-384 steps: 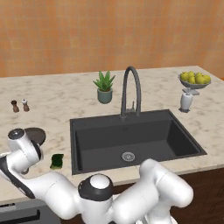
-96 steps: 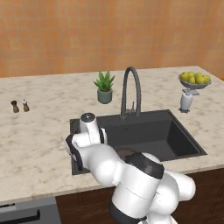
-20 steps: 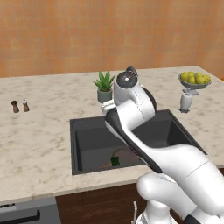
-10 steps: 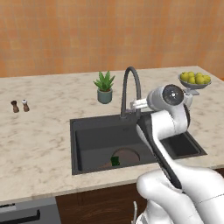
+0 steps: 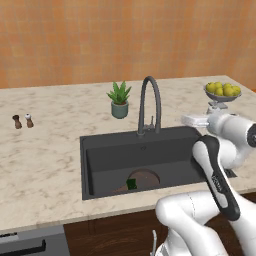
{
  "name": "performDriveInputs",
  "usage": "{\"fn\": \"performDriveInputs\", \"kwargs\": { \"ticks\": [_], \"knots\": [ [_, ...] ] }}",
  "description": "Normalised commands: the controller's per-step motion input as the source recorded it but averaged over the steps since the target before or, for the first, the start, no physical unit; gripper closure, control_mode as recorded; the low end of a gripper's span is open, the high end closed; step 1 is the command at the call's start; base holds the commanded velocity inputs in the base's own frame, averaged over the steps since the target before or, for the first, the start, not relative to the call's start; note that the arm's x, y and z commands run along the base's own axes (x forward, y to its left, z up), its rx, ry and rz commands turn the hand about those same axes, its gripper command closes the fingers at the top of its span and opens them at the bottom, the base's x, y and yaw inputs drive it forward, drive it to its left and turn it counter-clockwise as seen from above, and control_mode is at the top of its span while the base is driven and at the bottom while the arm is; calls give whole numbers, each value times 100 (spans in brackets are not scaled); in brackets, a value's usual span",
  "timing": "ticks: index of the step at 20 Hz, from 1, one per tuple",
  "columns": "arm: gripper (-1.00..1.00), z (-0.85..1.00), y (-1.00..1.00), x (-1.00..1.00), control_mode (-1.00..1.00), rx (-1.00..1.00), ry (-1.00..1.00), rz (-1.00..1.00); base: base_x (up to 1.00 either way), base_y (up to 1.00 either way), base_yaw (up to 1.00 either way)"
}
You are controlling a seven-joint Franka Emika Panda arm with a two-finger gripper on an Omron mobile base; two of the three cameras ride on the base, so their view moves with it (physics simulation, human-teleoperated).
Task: Pick the pan and sponge and place them into the sink. Then turn on the water.
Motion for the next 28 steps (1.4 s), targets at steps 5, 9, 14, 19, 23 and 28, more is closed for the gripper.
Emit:
{"fn": "performDriveInputs", "kwargs": {
  "ticks": [5, 9, 14, 19, 23, 28],
  "knots": [
    [-100, 0, -65, 1, -100, 3, -39, 20, 0, 0, 0],
    [-100, 0, -32, 16, -100, 0, -18, 16, 0, 0, 0],
    [-100, 0, -5, 18, -100, 0, -6, 10, 0, 0, 0],
    [-100, -7, 0, 30, -100, 0, 0, 5, 0, 0, 0],
    [-100, -43, 0, 44, -100, 0, 0, 11, 0, 0, 0],
    [-100, -43, 0, 39, -100, 0, 0, 15, 0, 0, 0]
  ]
}}
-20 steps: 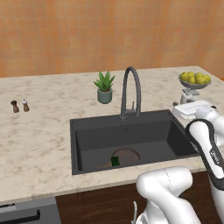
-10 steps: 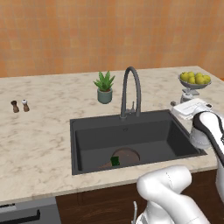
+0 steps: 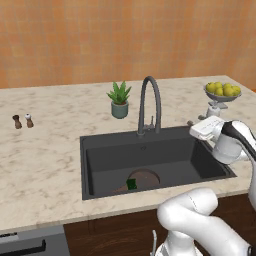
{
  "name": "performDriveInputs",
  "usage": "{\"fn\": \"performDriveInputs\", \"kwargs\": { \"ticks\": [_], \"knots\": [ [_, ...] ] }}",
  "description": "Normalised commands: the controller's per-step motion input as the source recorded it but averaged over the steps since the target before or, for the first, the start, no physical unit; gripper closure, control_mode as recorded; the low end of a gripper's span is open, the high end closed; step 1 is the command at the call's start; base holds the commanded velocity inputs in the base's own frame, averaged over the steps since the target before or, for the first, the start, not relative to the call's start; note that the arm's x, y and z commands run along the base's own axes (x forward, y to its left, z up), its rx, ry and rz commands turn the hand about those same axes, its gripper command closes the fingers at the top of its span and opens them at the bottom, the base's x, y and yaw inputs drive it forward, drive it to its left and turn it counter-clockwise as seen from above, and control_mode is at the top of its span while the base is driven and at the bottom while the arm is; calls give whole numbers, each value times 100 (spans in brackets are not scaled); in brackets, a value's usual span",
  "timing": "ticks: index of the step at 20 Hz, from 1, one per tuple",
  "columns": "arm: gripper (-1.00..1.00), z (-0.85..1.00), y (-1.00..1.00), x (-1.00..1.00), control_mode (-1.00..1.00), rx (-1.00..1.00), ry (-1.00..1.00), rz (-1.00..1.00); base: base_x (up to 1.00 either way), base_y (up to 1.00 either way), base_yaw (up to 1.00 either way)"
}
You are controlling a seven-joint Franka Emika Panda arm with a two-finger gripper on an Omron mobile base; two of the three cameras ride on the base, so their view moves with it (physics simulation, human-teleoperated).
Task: Pick the pan and sponge and place them into the sink. Then turn on the water.
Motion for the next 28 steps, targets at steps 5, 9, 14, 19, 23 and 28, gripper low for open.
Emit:
{"fn": "performDriveInputs", "kwargs": {
  "ticks": [5, 9, 14, 19, 23, 28],
  "knots": [
    [-100, -33, 0, 38, -100, 0, 0, 16, 0, 0, 0],
    [-100, -24, 0, 31, -100, 0, 0, 13, 0, 0, 0],
    [-100, -24, 8, 26, -100, 0, 0, 6, 0, 0, 0],
    [-100, -17, 22, 29, -100, -1, 1, 0, 0, 0, 0],
    [-100, -17, 32, 28, -100, -3, 0, 0, 0, 0, 0],
    [-100, -18, 23, 33, -100, -1, 0, 0, 0, 0, 0]
  ]
}}
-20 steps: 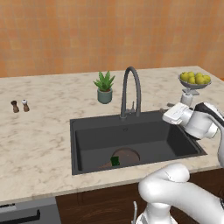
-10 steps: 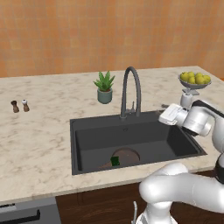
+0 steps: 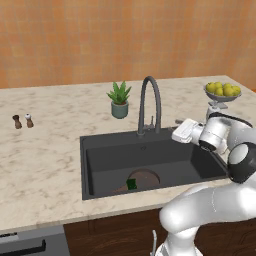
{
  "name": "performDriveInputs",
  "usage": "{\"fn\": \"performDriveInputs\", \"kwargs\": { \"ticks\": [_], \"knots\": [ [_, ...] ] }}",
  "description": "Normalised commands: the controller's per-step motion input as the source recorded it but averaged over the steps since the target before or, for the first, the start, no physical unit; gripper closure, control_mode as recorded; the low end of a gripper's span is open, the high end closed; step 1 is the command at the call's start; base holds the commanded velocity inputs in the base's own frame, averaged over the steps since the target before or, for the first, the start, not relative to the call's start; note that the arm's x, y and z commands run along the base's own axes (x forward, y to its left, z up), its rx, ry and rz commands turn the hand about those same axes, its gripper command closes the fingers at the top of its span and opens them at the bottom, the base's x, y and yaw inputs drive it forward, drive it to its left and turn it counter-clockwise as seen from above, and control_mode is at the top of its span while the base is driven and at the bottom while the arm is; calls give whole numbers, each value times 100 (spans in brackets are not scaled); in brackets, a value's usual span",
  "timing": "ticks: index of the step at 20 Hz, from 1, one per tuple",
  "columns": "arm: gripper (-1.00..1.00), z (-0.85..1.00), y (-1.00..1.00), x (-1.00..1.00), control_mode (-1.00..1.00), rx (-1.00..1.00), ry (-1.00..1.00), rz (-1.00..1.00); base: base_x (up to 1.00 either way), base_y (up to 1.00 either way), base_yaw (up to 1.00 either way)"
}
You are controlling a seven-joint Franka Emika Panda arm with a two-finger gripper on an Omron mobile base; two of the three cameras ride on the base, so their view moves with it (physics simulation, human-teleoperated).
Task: Pick the pan and sponge and place them into the sink. Then turn on the water.
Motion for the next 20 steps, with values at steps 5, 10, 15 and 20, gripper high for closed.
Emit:
{"fn": "performDriveInputs", "kwargs": {
  "ticks": [5, 10, 15, 20],
  "knots": [
    [-100, -8, 6, 35, -100, 0, 0, 0, 0, 0, 0],
    [-100, -13, 0, 42, -100, 0, 0, 0, 0, 0, 0],
    [-100, -15, 6, 30, -100, 0, 1, 0, 0, 0, 0],
    [-100, -14, 8, 26, -100, 0, 2, 0, 0, 0, 0]
  ]
}}
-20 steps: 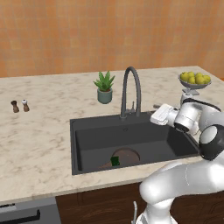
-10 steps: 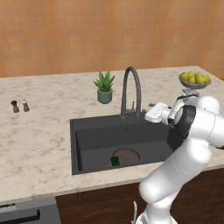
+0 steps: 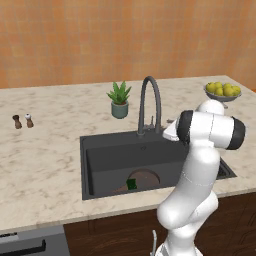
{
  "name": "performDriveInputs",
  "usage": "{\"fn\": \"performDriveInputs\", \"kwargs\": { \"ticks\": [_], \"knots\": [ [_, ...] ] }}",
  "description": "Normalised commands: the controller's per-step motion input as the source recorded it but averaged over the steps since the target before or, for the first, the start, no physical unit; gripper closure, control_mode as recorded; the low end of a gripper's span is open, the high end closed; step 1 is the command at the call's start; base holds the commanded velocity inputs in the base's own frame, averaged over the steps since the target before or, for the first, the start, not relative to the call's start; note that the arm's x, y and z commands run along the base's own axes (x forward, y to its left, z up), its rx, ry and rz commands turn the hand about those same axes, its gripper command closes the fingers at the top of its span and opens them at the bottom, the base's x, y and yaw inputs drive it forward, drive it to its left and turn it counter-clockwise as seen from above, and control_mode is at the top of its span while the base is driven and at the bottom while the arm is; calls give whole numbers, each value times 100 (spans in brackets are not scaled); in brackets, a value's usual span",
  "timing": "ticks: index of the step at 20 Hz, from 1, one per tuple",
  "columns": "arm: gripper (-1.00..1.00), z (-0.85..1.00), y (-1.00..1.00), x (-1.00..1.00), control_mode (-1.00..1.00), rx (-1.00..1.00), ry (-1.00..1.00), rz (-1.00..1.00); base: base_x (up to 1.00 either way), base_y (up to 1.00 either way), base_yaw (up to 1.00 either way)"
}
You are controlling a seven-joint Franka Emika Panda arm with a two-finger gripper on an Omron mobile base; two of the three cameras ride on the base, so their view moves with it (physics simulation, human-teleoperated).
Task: Pick the pan and sponge and place them into the sink. Then turn on the water.
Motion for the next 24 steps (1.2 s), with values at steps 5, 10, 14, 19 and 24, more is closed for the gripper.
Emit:
{"fn": "performDriveInputs", "kwargs": {
  "ticks": [5, 10, 14, 19, 24],
  "knots": [
    [-100, -5, 12, 27, -100, 0, 8, 0, 0, 0, 0],
    [-100, 0, 20, 30, -100, -2, 16, 0, 0, 0, 0],
    [-100, 10, 11, 27, -100, -1, 16, 0, 0, 0, 0],
    [-100, 1, 0, 24, -100, 0, 5, 0, 0, 0, 0],
    [-100, 0, 1, 26, -100, 0, 0, 0, 0, 0, 0]
  ]
}}
